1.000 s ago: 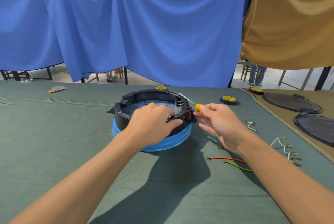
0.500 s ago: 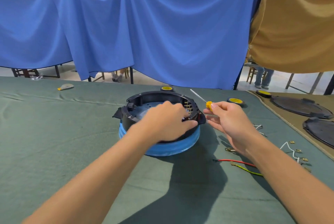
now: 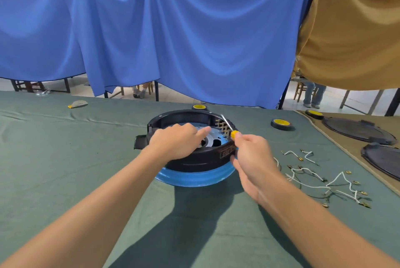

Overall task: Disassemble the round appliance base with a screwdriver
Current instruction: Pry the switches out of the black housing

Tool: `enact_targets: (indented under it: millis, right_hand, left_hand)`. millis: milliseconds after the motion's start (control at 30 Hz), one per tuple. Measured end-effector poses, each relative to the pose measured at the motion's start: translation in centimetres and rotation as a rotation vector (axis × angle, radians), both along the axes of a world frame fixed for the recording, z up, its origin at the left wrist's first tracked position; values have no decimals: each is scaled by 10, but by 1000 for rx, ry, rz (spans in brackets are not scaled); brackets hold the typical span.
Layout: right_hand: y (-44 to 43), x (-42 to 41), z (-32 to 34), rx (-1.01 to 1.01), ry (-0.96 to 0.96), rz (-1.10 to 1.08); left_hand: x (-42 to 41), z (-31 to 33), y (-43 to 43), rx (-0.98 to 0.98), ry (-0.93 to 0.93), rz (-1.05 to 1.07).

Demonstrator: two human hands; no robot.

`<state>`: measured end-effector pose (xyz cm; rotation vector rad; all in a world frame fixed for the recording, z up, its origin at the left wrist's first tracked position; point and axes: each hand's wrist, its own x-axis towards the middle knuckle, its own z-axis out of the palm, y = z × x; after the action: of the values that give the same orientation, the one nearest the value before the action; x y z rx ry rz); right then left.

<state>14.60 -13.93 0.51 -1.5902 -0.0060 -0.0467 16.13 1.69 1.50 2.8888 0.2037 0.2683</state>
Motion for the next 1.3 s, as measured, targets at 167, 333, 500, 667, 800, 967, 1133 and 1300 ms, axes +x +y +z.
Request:
enact_targets:
  millis: [167, 333, 500, 667, 800, 967, 1133, 1300]
  right_hand:
    - [-6, 3, 4, 51, 9, -192]
    - [0, -16, 10, -123, -61, -200]
    - [12, -30, 6, -11, -8, -108]
    - [20, -29, 1, 173, -33, -110]
    - [8, -7, 1, 187, -64, -150]
    - [-3, 7, -7, 86, 2, -225]
    - [3, 1, -14, -14, -30, -160]
    - [-1, 9, -11, 165, 5, 42]
  left_hand:
    - [-4, 1, -33, -233, -101, 111]
    - [-5, 25, -18, -165, -215, -182]
    - [-6, 15, 54, -36, -110, -143]
    - [-5, -1, 54, -251, -18, -128]
    - [-3, 0, 31, -331, -15, -44]
    - [-4, -3, 8, -46, -167, -109]
    - [-12, -17, 47, 9, -406, -202]
    - [-14, -38, 29, 315, -595, -66]
